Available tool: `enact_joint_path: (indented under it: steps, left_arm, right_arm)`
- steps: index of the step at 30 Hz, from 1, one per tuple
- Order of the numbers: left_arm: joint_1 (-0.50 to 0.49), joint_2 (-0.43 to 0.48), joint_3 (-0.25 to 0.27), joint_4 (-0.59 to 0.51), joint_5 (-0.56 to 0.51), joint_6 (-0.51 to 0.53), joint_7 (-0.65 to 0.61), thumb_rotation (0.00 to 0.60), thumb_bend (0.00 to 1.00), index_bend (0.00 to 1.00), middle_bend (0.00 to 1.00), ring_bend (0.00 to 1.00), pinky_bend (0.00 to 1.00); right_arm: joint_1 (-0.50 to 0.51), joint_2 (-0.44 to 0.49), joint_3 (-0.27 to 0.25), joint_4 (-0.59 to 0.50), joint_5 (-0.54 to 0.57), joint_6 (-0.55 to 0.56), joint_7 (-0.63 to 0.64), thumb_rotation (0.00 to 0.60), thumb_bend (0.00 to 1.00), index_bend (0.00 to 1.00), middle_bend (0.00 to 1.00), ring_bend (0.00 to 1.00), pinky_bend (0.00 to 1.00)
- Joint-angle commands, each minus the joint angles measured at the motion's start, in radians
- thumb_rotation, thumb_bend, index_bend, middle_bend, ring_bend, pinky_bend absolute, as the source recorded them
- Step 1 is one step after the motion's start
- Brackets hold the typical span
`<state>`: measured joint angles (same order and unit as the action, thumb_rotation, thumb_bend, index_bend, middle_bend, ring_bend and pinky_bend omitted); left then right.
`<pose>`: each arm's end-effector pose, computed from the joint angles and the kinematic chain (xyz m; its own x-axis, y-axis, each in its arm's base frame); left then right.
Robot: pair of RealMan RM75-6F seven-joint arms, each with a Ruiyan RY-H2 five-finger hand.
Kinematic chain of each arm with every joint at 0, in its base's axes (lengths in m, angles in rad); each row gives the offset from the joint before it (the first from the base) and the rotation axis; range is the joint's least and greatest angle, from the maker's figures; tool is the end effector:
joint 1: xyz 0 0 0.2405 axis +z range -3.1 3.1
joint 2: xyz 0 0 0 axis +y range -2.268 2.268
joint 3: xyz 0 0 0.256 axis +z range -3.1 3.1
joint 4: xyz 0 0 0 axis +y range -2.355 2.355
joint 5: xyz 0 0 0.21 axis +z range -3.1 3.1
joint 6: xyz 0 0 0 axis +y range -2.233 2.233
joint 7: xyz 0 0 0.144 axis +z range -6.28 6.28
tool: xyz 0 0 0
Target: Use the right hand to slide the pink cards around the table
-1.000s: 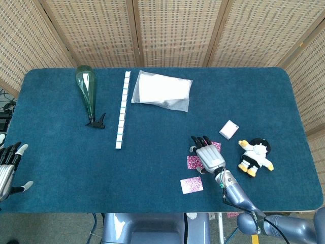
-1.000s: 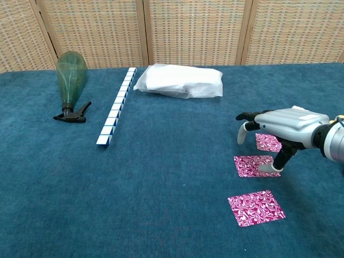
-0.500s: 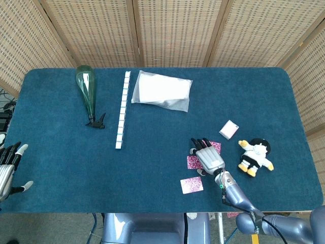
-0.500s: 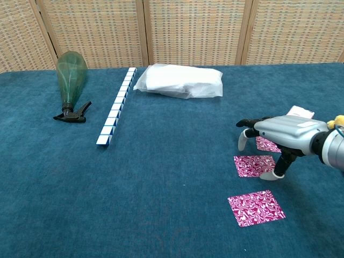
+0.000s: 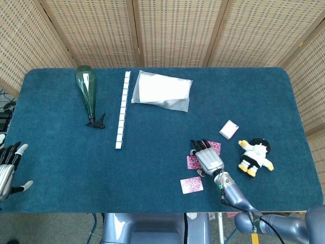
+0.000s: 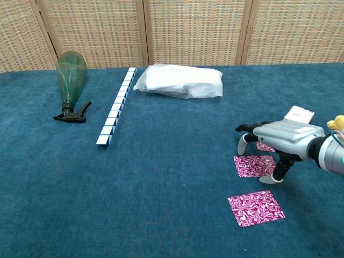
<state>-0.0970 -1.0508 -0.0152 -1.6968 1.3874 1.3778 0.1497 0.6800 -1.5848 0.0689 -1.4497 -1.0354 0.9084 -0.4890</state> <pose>-0.3207 0.1745 0.1600 0.4946 0.1516 0.8558 0.8583 0.0697 -0.5084 -0.1949 -0.3086 -0.0463 0.5696 -0.3862 0.7256 -0.8173 -0.3596 0.4502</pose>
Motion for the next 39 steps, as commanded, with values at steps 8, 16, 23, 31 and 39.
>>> enact_joint_path:
  steps: [8, 16, 23, 31, 39]
  left_arm:
    - [0.0, 0.0, -0.001, -0.002, -0.003, -0.001, 0.005, 0.6, 0.01, 0.0, 0.0, 0.0, 0.0]
    - [0.0, -0.001, -0.001, -0.003, -0.006, -0.001, 0.009, 0.6, 0.01, 0.0, 0.0, 0.0, 0.0]
    - [-0.001, -0.001, -0.001, -0.004, -0.007, -0.001, 0.01, 0.6, 0.01, 0.0, 0.0, 0.0, 0.0]
    - [-0.001, -0.001, -0.001, -0.004, -0.007, 0.0, 0.012, 0.6, 0.01, 0.0, 0.0, 0.0, 0.0]
    - [-0.001, -0.001, -0.001, -0.005, -0.007, 0.0, 0.012, 0.6, 0.01, 0.0, 0.0, 0.0, 0.0]
  right_arm:
    - [0.005, 0.003, 0.001, 0.011, 0.023, -0.019, 0.001, 0.6, 0.31, 0.32, 0.0, 0.0, 0.02]
    - [0.006, 0.004, 0.006, 0.004, 0.039, -0.024, 0.012, 0.6, 0.36, 0.45, 0.0, 0.0, 0.02]
    - [-0.003, 0.008, 0.012, -0.001, 0.019, -0.026, 0.068, 0.6, 0.41, 0.55, 0.0, 0.0, 0.02]
    - [-0.011, 0.001, 0.008, 0.016, -0.016, -0.017, 0.104, 0.6, 0.41, 0.57, 0.0, 0.0, 0.02]
    - [-0.017, -0.005, 0.004, 0.026, -0.037, -0.012, 0.117, 0.6, 0.41, 0.57, 0.0, 0.0, 0.02]
